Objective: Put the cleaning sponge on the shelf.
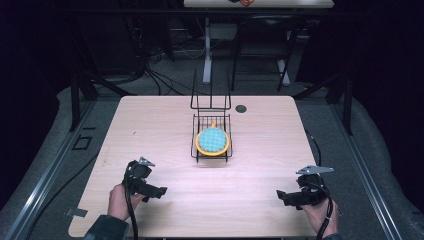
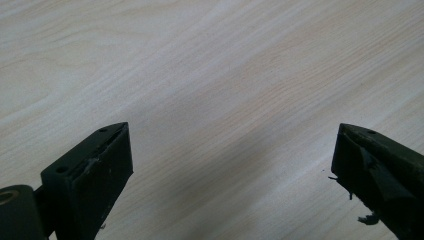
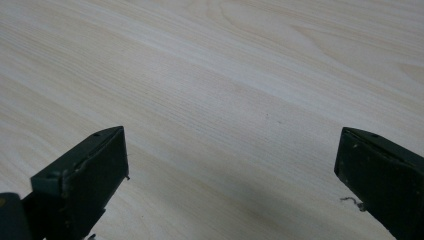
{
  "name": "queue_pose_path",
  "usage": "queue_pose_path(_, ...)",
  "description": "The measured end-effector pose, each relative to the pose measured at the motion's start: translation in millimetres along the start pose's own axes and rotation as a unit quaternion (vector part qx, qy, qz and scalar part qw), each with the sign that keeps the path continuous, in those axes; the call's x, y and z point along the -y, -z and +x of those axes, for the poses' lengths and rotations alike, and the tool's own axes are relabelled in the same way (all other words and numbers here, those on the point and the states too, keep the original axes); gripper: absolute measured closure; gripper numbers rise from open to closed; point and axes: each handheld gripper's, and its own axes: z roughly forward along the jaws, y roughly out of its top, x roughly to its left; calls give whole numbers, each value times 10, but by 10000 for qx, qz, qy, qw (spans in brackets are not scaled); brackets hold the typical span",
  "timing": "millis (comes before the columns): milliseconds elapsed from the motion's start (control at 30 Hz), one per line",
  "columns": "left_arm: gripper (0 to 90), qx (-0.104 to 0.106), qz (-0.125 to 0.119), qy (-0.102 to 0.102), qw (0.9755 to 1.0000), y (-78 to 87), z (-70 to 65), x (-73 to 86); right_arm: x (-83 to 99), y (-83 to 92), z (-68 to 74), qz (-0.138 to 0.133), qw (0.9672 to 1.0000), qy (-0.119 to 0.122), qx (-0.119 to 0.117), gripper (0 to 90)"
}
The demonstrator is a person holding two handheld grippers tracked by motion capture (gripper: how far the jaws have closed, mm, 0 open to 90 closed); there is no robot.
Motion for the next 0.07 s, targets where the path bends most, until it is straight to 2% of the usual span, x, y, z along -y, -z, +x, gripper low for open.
queue_pose_path(67,30,-3,1,3,10000,0,0,-1,1,7,1,-10,10000,-39,-8,3)
